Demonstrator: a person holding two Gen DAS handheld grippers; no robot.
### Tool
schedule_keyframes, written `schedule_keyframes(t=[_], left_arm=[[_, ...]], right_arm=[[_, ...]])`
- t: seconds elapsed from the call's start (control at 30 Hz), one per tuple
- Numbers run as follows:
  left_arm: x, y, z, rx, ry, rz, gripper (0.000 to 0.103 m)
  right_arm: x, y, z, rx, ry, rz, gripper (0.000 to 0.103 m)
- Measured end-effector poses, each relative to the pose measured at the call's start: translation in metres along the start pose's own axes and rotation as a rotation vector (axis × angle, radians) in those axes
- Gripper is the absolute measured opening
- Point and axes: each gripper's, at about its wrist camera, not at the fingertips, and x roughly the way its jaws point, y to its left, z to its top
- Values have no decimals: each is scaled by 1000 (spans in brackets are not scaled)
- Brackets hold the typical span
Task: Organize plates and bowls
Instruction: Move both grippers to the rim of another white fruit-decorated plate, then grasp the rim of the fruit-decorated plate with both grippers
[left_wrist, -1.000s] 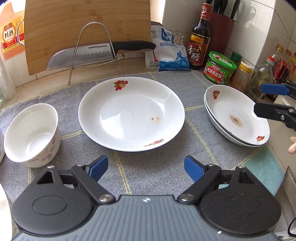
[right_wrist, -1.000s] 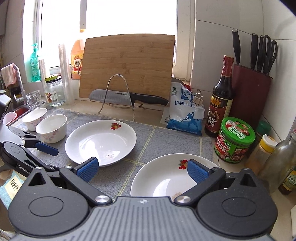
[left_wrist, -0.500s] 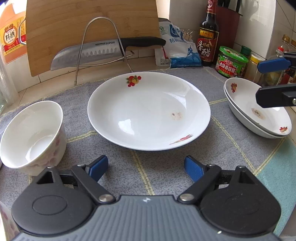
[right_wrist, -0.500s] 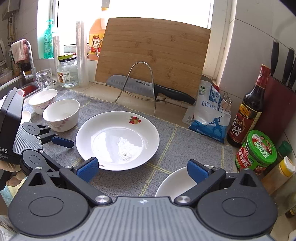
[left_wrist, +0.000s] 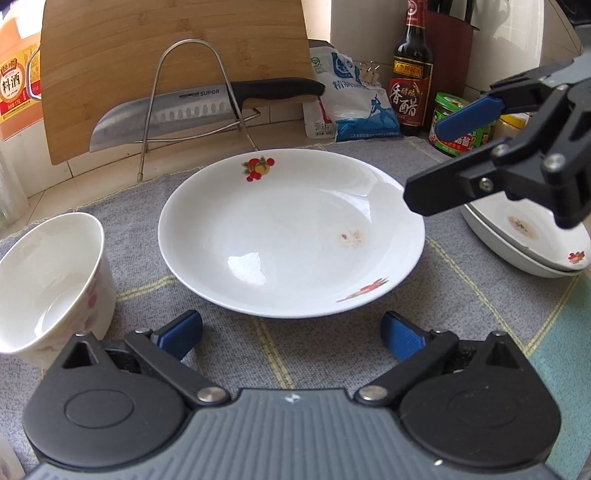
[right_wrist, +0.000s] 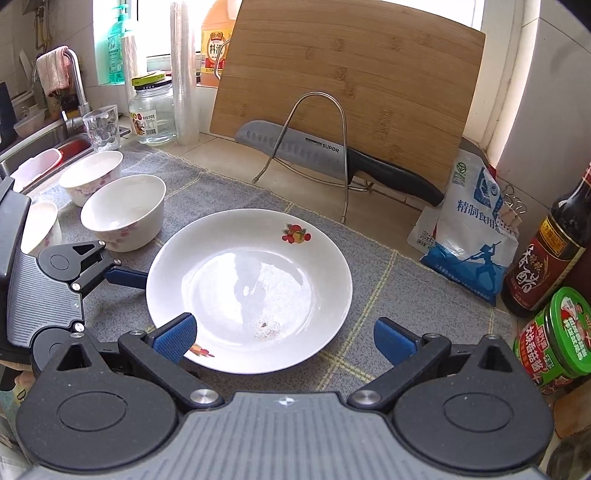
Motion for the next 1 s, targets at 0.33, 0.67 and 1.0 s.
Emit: schedule_keyframes(t=[0.33, 0.67, 1.0], left_arm=[[2, 1, 2, -17, -13, 21, 102], [5, 0, 4, -42, -20, 51, 103], [3, 1, 1, -5, -46, 17, 103]], right_arm=[[48, -26, 28, -52, 62, 75, 103], [87, -28, 42, -148, 149, 164, 103], [114, -34, 52, -173, 244, 305, 103]])
